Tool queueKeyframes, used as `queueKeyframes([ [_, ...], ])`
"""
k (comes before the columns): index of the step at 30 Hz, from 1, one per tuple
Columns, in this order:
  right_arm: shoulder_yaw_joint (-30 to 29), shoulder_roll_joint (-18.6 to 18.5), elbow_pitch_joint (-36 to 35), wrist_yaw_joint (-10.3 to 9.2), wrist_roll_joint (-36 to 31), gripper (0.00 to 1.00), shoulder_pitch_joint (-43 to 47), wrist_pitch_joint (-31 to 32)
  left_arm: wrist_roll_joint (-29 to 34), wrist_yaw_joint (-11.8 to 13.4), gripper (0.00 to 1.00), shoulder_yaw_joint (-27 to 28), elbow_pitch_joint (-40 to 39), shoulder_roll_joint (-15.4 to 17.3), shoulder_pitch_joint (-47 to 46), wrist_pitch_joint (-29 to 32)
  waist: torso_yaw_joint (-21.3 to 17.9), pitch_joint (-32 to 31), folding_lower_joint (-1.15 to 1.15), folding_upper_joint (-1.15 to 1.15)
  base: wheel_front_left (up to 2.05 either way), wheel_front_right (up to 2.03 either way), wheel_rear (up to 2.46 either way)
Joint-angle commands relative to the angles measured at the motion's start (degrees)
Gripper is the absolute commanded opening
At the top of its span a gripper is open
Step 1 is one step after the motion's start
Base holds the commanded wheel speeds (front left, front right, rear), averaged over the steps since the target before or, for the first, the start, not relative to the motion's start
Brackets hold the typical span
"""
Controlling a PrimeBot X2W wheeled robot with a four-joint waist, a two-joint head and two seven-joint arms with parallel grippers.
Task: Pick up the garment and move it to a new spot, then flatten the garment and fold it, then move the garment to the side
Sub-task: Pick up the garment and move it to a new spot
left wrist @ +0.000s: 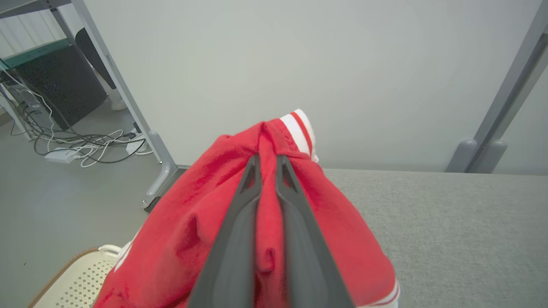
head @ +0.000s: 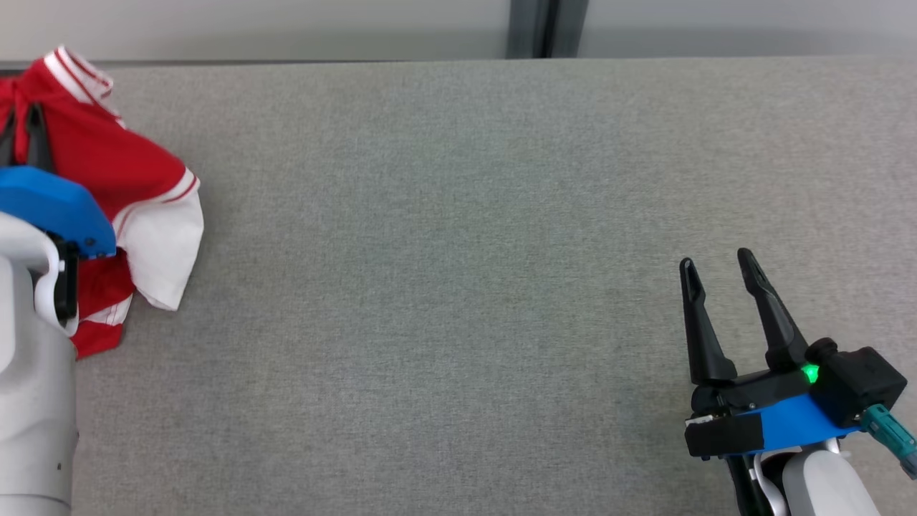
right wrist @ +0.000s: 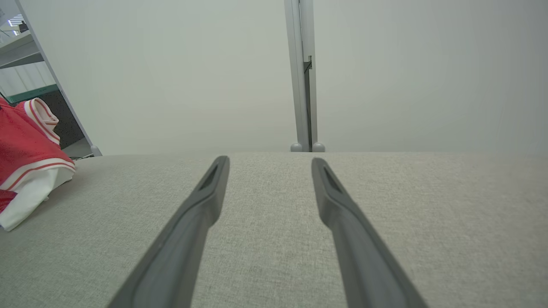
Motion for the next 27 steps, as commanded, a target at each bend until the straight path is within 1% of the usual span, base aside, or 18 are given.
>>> queueKeyframes([
  [1, 0.1, 0.3, 0.1, 0.03, 0.5, 1.00, 0.8, -0.2, 0.5, -0.2, 0.00, -0.8, -2.1, -0.2, -1.2, -0.8, -1.0, -1.3, 0.00, 0.00, 0.00, 0.00, 0.00],
  [5, 0.1, 0.8, 0.6, 0.03, 0.8, 1.00, 1.3, -0.2, 1.3, -0.4, 0.00, -2.8, -8.3, -1.0, -2.3, -1.8, -2.7, -3.0, 0.00, 0.00, 0.00, 0.00, 0.00],
  [8, 0.3, 1.0, 1.0, 0.03, 1.0, 1.00, 1.8, -0.2, 0.5, -0.9, 0.00, -4.3, -13.6, -1.8, -3.5, -1.9, -4.4, -4.0, 0.00, 0.00, 0.00, 0.00, 0.00],
  [10, 0.6, 1.2, 1.1, 0.03, 1.4, 1.00, 1.9, -0.2, 0.4, -1.2, 0.00, -5.6, -17.3, -2.0, -4.3, -1.5, -5.9, -4.5, 0.00, 0.00, 0.00, 0.00, 0.00],
  [14, 0.6, 1.3, 1.4, 0.03, 1.6, 1.00, 2.1, -0.2, -0.5, -1.4, 0.00, -9.0, -24.6, -3.5, -6.2, -0.5, -9.4, -5.1, 0.00, 0.00, 0.00, 0.00, 0.00],
  [17, 0.7, 1.3, 1.3, 0.03, 2.3, 1.00, 1.8, -0.2, -1.9, -1.6, 0.00, -11.8, -28.7, -5.2, -7.6, 0.5, -12.4, -4.9, 0.00, 0.00, 0.00, 0.00, 0.00],
  [18, 0.6, 1.3, 1.3, 0.03, 2.7, 1.00, 1.7, -0.2, -1.8, -1.7, 0.00, -13.2, -29.6, -5.3, -8.2, 1.0, -13.4, -4.7, 0.00, 0.00, 0.00, 0.00, 0.00],
  [19, 0.6, 1.3, 1.3, 0.03, 2.7, 1.00, 1.7, -0.2, -1.8, -1.7, 0.00, -13.2, -29.6, -5.3, -8.2, 1.0, -13.4, -4.7, 0.00, 0.00, 0.00, 0.00, 0.00],
  [23, 1.0, 1.3, 1.4, 0.03, 4.3, 1.00, 1.1, -0.2, -3.6, -1.6, 0.00, -17.6, -31.6, -7.6, -9.8, 1.4, -17.2, -3.9, 0.00, 0.00, 0.00, 0.00, 0.00],
  [27, 1.3, 1.3, 1.6, 0.03, 5.4, 1.00, 1.0, -0.2, -5.1, -1.6, 0.00, -22.8, -30.1, -9.4, -9.6, 0.7, -20.0, -3.2, 0.00, 0.00, 0.00, 0.00, 0.00],
])
